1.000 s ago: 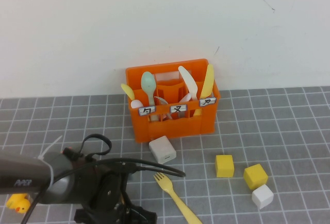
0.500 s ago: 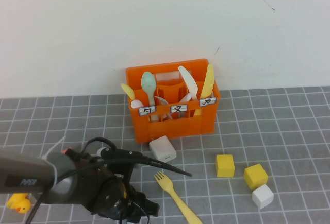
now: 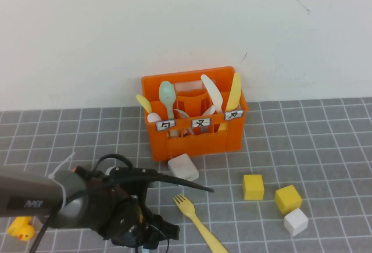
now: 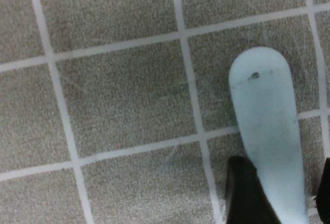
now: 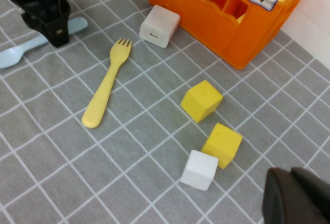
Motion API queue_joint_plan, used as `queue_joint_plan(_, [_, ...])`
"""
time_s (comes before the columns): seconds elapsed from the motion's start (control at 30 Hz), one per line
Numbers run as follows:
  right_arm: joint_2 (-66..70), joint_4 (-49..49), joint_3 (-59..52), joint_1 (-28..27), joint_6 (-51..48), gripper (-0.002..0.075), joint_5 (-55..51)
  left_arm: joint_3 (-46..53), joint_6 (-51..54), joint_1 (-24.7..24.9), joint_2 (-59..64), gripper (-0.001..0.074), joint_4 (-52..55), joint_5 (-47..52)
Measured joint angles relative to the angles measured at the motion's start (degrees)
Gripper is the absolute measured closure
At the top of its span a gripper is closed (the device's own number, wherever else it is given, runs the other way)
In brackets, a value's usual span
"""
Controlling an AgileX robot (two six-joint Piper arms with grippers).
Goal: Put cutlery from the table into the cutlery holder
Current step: Pick up the fork
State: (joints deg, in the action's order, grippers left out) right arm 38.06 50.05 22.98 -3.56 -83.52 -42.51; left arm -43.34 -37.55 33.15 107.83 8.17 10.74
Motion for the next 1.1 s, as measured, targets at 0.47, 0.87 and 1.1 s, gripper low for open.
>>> queue_joint_plan(0.47, [0.0,0.0,0.0,0.0,0.0,0.0727,0.11,-0.13,1.36,-0.1,0.0,0.0586,0.19,1.67])
queue_joint_plan(0.87, [0.0,0.23,0.0,0.0,0.0,0.0727,0.11,-0.13,1.39,-0.1,-0.49,0.0586,0.75,1.55])
queue_joint_plan(1.1, [0.0,0.45,0.0,0.0,0.0,0.0727,0.11,0.43,1.39,-0.1,-7.06,0.0586,1.07,2.43])
